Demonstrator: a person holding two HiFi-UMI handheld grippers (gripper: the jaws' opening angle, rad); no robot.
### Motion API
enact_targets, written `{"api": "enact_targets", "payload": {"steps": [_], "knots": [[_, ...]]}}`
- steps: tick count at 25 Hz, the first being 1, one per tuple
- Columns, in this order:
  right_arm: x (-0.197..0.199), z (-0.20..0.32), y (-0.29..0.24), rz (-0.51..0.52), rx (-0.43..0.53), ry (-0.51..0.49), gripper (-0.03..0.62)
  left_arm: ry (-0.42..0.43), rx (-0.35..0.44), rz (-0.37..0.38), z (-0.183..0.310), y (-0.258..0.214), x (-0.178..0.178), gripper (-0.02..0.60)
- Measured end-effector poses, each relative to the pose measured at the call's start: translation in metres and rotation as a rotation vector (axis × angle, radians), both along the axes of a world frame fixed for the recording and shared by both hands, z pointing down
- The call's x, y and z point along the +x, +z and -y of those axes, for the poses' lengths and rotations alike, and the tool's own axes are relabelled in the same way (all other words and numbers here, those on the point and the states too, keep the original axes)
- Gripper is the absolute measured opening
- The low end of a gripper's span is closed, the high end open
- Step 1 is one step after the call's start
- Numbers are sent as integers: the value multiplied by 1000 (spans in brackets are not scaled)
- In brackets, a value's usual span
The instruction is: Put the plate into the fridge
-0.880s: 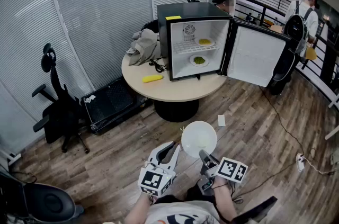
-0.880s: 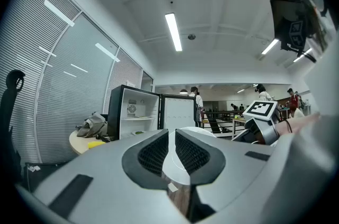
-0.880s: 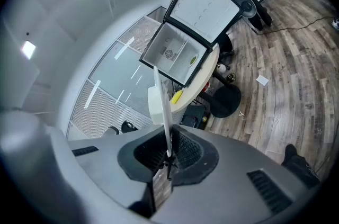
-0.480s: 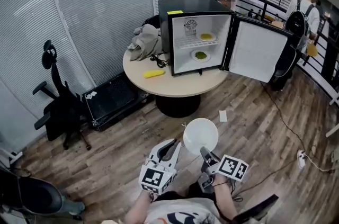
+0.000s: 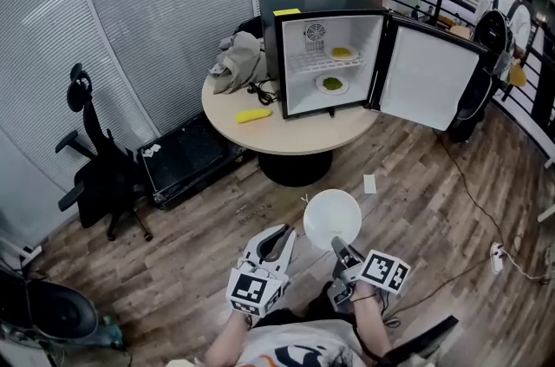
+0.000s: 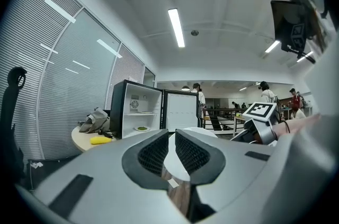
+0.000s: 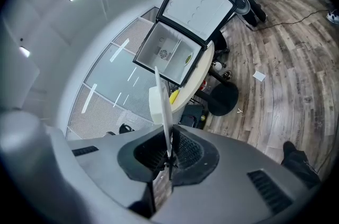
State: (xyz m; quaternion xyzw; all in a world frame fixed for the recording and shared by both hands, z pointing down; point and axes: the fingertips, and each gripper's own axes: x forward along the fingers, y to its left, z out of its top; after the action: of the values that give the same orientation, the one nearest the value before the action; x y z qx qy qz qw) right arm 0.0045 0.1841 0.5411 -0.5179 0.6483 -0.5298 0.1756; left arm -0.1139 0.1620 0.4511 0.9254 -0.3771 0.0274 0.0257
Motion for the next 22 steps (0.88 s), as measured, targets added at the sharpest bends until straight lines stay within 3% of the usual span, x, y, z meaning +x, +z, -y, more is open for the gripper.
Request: {"api": "enact_targets", "payload": {"steps": [7, 22], "knots": [[19, 35, -4, 4, -5, -35, 29, -39, -26, -7, 33, 0, 19, 48], [85, 111, 3, 26, -34, -105, 29, -74, -55, 10, 100, 3, 96, 48]]}}
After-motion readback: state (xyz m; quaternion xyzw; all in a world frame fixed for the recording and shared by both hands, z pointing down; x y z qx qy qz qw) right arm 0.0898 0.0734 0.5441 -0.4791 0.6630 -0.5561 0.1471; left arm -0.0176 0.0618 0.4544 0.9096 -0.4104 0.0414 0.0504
